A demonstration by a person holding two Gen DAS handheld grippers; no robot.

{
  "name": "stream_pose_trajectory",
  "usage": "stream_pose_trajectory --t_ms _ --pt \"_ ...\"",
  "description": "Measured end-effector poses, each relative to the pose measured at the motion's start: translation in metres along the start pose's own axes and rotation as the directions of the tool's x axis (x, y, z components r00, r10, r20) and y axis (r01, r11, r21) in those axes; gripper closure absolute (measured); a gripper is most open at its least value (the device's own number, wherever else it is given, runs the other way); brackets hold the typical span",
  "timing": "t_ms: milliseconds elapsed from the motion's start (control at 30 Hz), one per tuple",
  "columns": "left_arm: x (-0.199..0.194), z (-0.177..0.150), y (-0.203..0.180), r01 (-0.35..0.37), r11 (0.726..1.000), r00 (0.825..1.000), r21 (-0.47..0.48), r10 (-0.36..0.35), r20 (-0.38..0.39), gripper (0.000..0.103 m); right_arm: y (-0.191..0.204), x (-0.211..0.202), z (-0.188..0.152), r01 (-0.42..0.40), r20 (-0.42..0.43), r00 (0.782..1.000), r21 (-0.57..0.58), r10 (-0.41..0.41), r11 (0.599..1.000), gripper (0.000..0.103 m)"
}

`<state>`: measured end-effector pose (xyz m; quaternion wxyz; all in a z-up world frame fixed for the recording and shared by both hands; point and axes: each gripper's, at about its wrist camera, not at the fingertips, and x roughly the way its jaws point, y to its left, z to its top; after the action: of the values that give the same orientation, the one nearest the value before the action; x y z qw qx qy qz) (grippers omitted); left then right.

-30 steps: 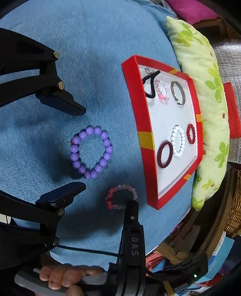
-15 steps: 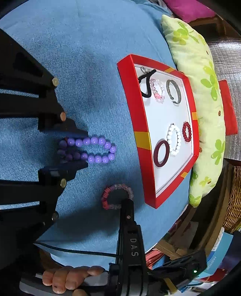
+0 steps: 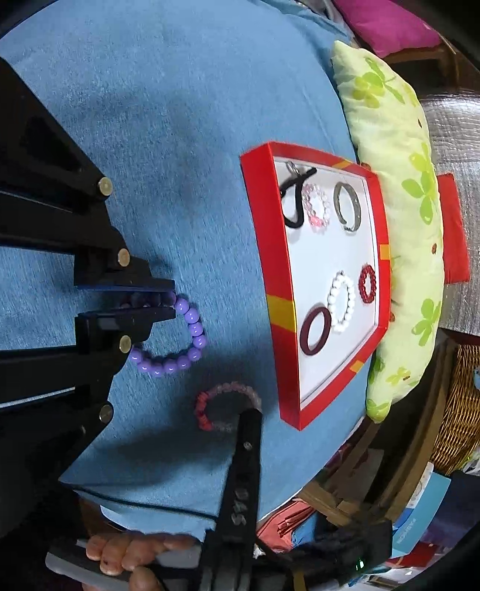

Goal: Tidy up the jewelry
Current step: 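Grasp the purple bead bracelet with the left tool while the right grasps the pink bracelet, then carry the purple and pink bracelets over the red box and lower them in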

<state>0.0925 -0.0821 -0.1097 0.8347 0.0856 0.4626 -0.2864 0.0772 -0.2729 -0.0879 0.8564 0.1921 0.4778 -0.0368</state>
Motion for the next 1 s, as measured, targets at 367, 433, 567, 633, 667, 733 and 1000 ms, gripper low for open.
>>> stream_pose_trajectory --t_ms 367,433,567,633,667,733,1000 --pt "-0.021 0.002 0.018 -0.004 1.000 0.999 -0.027 0.005 0.050 0.095 0.005 -0.030 -0.001 -0.107 0.098 0.989 -0.006 0.107 0.994 0.094" --pt "-0.026 0.003 0.019 0.002 1.000 0.998 -0.027 0.000 0.063 0.095 0.005 -0.034 0.000 -0.127 0.112 0.986 -0.004 0.127 0.992 0.094" --pt "-0.036 0.006 0.020 0.016 1.000 0.996 -0.026 -0.013 0.089 0.095 0.006 -0.042 0.000 -0.147 0.139 0.979 -0.010 0.147 0.989 0.094" --pt "-0.040 0.008 0.021 0.024 0.999 0.995 -0.030 -0.021 0.099 0.095 0.008 -0.046 0.000 -0.158 0.154 0.975 -0.017 0.158 0.987 0.094" --pt "-0.041 0.009 0.021 0.028 0.999 0.994 -0.032 -0.025 0.102 0.095 0.009 -0.048 0.000 -0.162 0.159 0.974 -0.020 0.163 0.987 0.094" --pt "-0.045 0.011 0.020 0.037 0.999 0.993 -0.032 -0.033 0.114 0.095 0.010 -0.051 0.000 -0.171 0.170 0.970 -0.028 0.174 0.985 0.094" --pt "-0.054 0.016 0.019 0.018 0.999 0.990 -0.034 -0.013 0.143 0.095 0.014 -0.057 -0.001 -0.182 0.191 0.964 -0.046 0.188 0.982 0.094"
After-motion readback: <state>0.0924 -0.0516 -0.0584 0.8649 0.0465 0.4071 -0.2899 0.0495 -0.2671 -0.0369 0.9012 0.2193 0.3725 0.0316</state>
